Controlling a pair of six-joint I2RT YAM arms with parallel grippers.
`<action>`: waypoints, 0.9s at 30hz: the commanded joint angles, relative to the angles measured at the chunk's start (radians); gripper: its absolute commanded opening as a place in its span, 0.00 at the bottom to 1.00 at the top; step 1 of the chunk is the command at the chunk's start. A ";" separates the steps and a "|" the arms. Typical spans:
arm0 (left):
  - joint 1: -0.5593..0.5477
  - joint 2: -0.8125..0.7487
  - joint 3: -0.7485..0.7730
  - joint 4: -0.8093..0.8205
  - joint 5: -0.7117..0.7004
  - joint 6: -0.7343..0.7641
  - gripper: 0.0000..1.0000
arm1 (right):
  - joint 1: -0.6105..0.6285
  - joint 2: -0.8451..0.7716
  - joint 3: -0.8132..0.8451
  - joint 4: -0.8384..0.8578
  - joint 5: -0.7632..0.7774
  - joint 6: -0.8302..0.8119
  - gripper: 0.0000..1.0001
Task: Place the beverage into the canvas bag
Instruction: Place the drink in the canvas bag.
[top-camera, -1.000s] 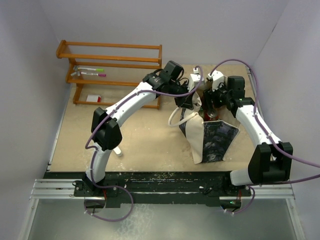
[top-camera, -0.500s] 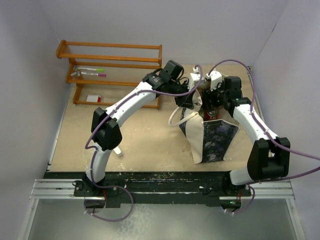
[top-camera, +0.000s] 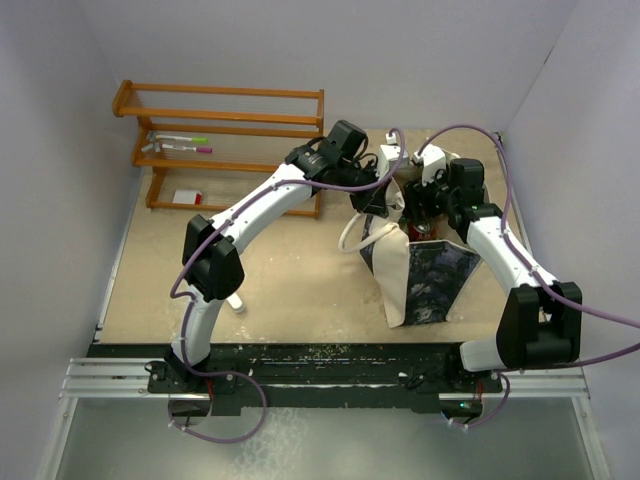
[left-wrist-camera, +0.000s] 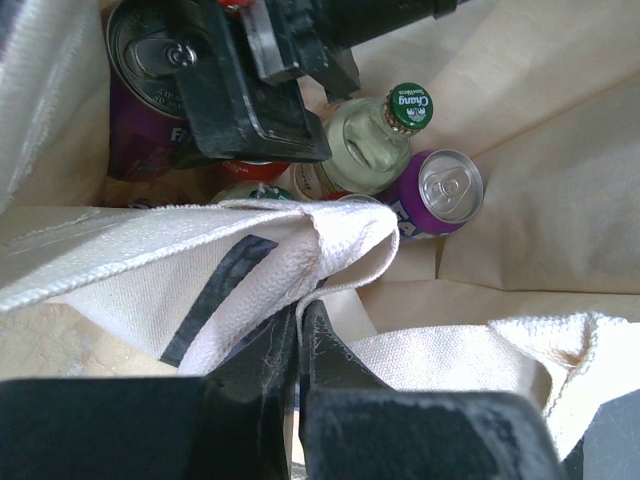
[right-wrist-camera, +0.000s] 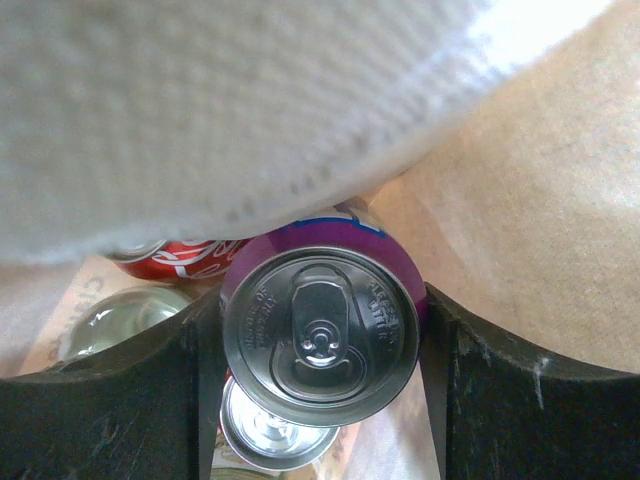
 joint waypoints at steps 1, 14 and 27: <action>0.024 -0.012 0.041 0.060 -0.086 0.005 0.00 | -0.002 -0.065 -0.042 0.146 -0.029 0.033 0.19; 0.068 -0.027 0.121 0.073 -0.075 0.019 0.67 | -0.002 -0.046 -0.010 0.139 -0.037 0.062 0.19; 0.136 -0.027 0.279 0.167 -0.028 -0.015 0.93 | -0.002 -0.065 -0.011 0.189 -0.008 0.108 0.20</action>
